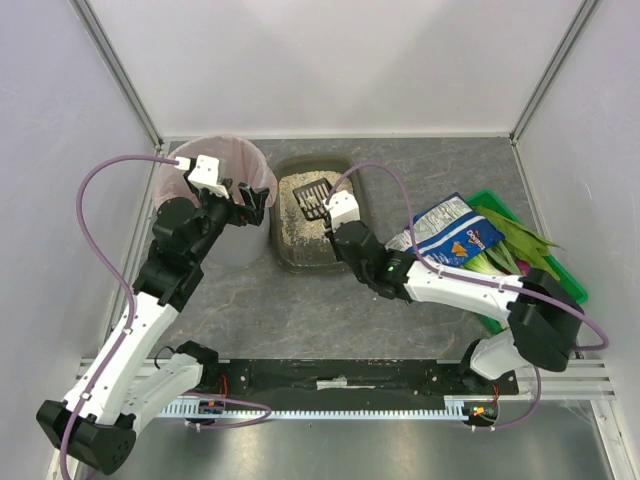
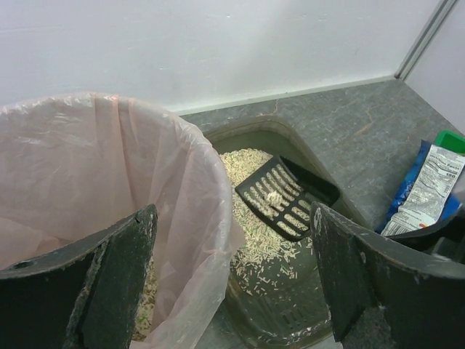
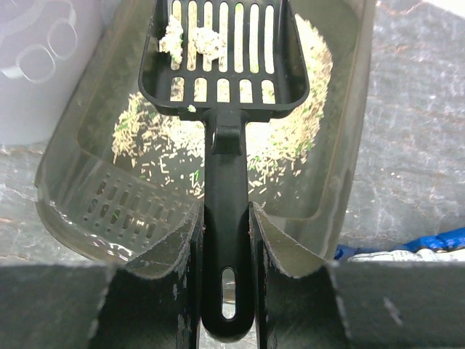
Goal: Clean the litter box
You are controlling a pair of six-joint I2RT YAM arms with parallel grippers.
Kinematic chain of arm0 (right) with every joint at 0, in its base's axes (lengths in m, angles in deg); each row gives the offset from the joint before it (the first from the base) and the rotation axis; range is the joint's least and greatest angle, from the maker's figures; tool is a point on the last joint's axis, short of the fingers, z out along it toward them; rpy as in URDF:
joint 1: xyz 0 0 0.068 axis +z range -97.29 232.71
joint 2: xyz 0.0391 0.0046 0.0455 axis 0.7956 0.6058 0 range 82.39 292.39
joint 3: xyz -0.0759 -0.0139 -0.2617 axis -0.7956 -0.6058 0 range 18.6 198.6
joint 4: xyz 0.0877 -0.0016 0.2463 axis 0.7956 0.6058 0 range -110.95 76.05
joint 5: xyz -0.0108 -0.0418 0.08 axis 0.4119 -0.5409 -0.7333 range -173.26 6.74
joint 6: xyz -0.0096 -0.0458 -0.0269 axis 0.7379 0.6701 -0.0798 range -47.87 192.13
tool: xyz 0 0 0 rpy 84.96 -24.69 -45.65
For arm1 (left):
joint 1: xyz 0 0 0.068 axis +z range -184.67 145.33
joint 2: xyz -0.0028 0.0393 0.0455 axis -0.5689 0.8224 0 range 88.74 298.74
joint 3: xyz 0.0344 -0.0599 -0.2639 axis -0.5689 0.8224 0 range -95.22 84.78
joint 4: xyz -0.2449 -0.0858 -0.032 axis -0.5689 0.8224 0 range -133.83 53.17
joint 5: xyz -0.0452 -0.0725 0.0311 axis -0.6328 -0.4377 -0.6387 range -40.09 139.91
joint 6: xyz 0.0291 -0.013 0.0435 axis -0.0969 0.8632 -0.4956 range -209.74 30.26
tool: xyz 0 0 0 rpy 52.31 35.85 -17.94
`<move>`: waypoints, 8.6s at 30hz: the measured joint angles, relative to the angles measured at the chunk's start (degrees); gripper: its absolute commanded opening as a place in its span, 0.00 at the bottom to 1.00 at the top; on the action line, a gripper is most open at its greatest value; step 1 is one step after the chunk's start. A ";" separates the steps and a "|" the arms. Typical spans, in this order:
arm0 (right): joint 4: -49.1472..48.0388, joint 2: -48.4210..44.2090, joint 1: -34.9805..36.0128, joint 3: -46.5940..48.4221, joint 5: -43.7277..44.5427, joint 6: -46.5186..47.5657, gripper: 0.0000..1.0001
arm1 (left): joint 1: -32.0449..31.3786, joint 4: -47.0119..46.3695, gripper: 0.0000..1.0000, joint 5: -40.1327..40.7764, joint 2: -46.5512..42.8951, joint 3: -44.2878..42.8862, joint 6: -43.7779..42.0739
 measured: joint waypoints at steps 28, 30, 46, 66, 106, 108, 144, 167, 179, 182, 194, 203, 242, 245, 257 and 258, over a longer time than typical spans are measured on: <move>16.04 4.39 3.56 41.16 -6.25 32.96 0.00 | 19.67 0.61 0.98 8.87 -10.19 2.60 3.34; 16.50 7.54 3.93 44.46 -6.10 36.83 0.00 | 19.67 -0.33 0.98 10.16 -11.63 3.10 2.84; 0.81 20.04 9.99 45.07 2.89 72.65 0.00 | 19.67 -3.91 0.98 12.94 -13.81 4.02 1.29; -38.99 20.04 11.76 22.27 -1.29 115.65 0.00 | 19.65 -4.13 0.98 13.00 -13.88 4.04 0.59; -27.47 -2.58 5.20 16.39 13.51 68.63 0.00 | 19.65 -4.31 0.98 15.96 -13.05 4.07 0.39; -19.23 -5.20 0.26 18.53 11.02 55.52 0.00 | 19.65 -4.28 0.98 15.93 -12.85 4.07 0.42; 26.10 15.47 -10.93 24.37 -8.63 -15.06 0.00 | 19.65 -4.31 0.99 15.19 -11.74 4.09 0.44; 11.47 24.33 -8.24 23.63 -1.01 -8.04 0.00 | 19.65 -4.33 0.99 13.42 -11.56 4.61 0.44; 5.55 26.16 -8.24 21.62 -0.31 -7.13 0.00 | 19.65 -4.33 0.99 12.85 -11.54 4.61 0.44; 5.57 27.21 -8.24 21.53 -0.22 -7.23 0.06 | 19.65 -4.33 0.99 12.85 -11.54 4.61 0.44; 5.66 27.54 -8.24 20.96 -0.13 -9.11 0.44 | 19.65 -4.33 0.99 12.83 -11.52 4.61 0.44; 5.84 27.54 -8.22 20.83 -0.15 -9.49 0.57 | 19.65 -4.33 0.99 12.83 -11.52 4.61 0.44; 3.50 -24.87 -22.01 -6.78 0.90 -2.51 0.98 | 19.65 25.27 0.99 3.61 -10.73 -4.66 7.54; 4.15 -31.01 -22.58 -8.07 3.67 -1.92 0.98 | 19.65 27.78 0.99 2.16 -13.49 -3.72 8.48; 1.88 -43.56 -22.60 -13.92 9.11 4.20 0.98 | 19.65 32.17 0.99 2.21 -16.83 -4.74 9.46; 1.81 -43.89 -22.60 -13.94 9.25 4.55 0.98 | 19.65 32.30 0.99 2.19 -16.79 -4.72 9.57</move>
